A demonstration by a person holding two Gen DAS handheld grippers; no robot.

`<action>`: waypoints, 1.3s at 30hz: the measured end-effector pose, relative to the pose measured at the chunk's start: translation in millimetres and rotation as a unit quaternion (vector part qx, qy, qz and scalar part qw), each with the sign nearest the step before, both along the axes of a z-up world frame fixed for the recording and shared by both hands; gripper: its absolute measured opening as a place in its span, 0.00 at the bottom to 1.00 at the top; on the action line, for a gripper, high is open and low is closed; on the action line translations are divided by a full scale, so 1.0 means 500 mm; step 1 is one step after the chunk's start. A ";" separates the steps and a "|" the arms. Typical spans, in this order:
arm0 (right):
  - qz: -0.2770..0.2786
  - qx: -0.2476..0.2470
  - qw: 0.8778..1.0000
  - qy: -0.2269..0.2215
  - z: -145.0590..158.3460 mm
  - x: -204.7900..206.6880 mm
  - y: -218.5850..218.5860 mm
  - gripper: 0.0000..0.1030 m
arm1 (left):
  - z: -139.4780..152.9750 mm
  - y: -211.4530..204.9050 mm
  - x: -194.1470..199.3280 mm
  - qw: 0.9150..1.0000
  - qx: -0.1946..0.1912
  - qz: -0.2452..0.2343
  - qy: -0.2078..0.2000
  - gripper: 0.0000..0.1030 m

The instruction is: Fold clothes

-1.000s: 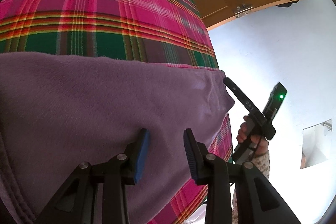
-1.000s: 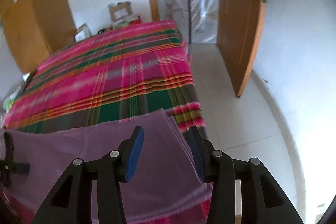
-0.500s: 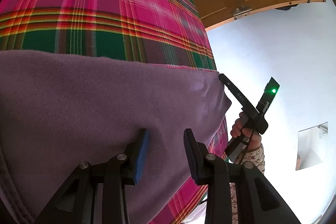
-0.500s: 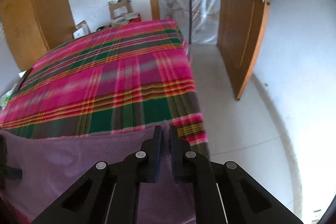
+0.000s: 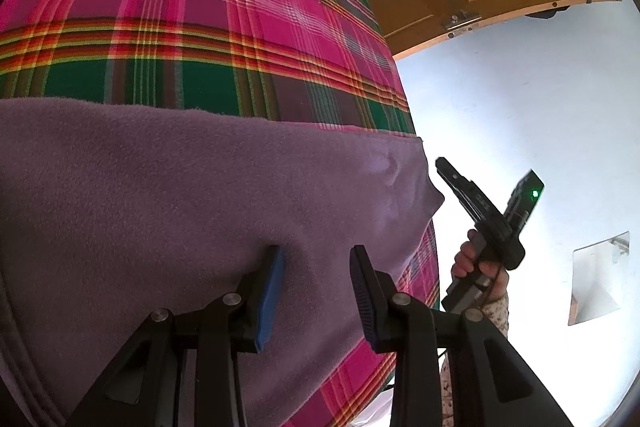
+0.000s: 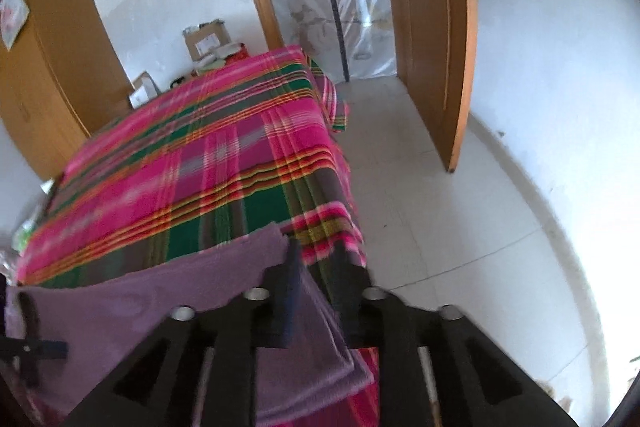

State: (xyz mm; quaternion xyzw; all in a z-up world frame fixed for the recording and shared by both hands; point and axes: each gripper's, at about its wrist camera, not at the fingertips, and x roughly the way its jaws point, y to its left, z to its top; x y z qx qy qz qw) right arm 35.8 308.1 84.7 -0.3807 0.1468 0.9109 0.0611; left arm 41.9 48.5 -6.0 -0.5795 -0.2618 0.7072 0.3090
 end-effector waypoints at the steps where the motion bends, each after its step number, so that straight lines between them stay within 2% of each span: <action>1: -0.002 -0.009 1.000 0.003 0.001 0.012 0.002 0.33 | 0.000 0.001 0.000 1.000 -0.001 0.000 0.001 0.34; 4: -0.013 -0.046 0.999 0.015 0.000 0.051 0.017 0.34 | 0.002 0.005 0.001 1.000 -0.005 0.001 0.003 0.34; 7: -0.023 -0.062 0.998 0.009 -0.012 0.081 0.020 0.35 | 0.004 0.008 0.001 1.000 -0.008 0.002 0.005 0.34; 13: -0.035 -0.040 0.998 -0.015 -0.036 0.089 0.005 0.42 | 0.004 0.006 0.001 1.000 -0.008 0.004 0.007 0.34; 18: -0.046 -0.026 0.998 -0.015 -0.039 0.100 -0.008 0.42 | 0.004 0.007 0.000 1.000 -0.009 0.005 0.007 0.34; 19: -0.047 -0.026 0.998 -0.014 -0.038 0.101 -0.012 0.41 | 0.005 0.009 0.000 1.000 -0.010 0.005 0.007 0.34; 20: -0.047 -0.018 0.999 -0.013 -0.037 0.101 -0.017 0.32 | 0.004 0.010 0.000 1.000 -0.009 0.005 0.007 0.34; 22: -0.045 0.000 0.999 -0.013 -0.037 0.100 -0.029 0.21 | 0.004 0.011 0.000 1.000 -0.009 0.006 0.006 0.34; 24: -0.042 0.012 0.999 -0.015 -0.039 0.099 -0.038 0.16 | 0.003 0.011 0.000 1.000 -0.008 0.006 0.006 0.34; 30: -0.035 0.029 0.999 -0.007 -0.038 0.102 -0.048 0.12 | 0.001 0.010 0.000 1.000 -0.007 0.005 0.006 0.34; 39: -0.043 0.006 0.999 -0.007 -0.043 0.102 -0.025 0.12 | 0.001 0.003 0.002 1.000 -0.005 0.005 0.006 0.34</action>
